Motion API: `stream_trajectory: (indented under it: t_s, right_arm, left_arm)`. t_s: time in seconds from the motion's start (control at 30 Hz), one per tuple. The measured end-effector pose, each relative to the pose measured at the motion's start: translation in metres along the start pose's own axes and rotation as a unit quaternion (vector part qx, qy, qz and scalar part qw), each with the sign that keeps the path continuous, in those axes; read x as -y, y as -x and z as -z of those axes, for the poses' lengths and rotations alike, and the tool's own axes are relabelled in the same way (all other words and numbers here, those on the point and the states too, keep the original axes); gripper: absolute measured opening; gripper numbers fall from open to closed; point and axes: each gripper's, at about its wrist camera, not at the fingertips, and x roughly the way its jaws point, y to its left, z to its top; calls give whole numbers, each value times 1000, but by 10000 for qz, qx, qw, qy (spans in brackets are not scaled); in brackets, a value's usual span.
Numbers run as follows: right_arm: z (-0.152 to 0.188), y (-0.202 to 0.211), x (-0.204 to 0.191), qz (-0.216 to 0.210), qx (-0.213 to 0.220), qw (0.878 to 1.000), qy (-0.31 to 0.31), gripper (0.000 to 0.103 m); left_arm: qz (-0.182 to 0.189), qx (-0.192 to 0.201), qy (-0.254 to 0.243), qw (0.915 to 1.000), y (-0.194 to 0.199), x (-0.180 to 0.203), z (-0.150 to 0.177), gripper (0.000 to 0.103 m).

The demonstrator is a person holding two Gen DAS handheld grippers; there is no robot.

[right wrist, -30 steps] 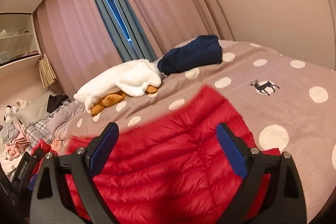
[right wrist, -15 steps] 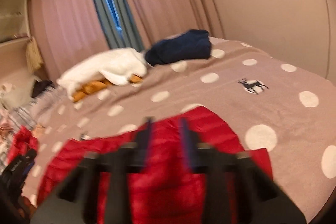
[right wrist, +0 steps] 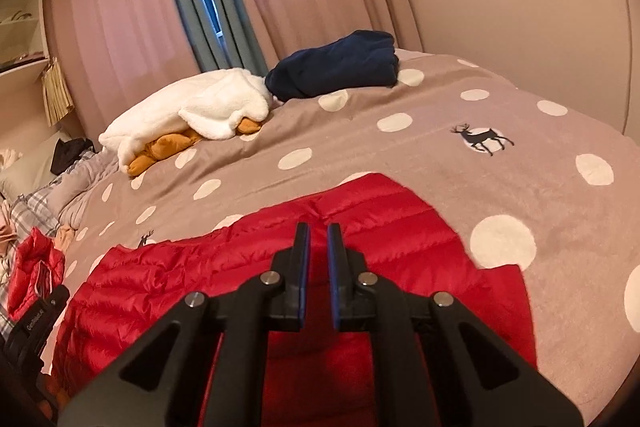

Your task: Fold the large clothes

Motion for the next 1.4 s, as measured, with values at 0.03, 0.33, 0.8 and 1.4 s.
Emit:
stream_trajectory:
  t_s: [0.03,0.33,0.8,1.4]
  right_arm:
    - [2,-4,0,-10,-74,10000,4,9]
    - [23,-50,9,74,-701,9975,-74,2]
    - [37,-66,7,147,-935,9955,15,0]
    - [35,-58,11,-60,-839,9964,-126,3]
  left_arm:
    - [-30,-33,-12,10000,-3,0,2,14]
    - [-245,-557,-16,9981,-48,-3,25,14]
    - [-77,-709,154,9973,-54,-9,30,14]
    - [-63,-657,143,9977,-49,-9,30,14]
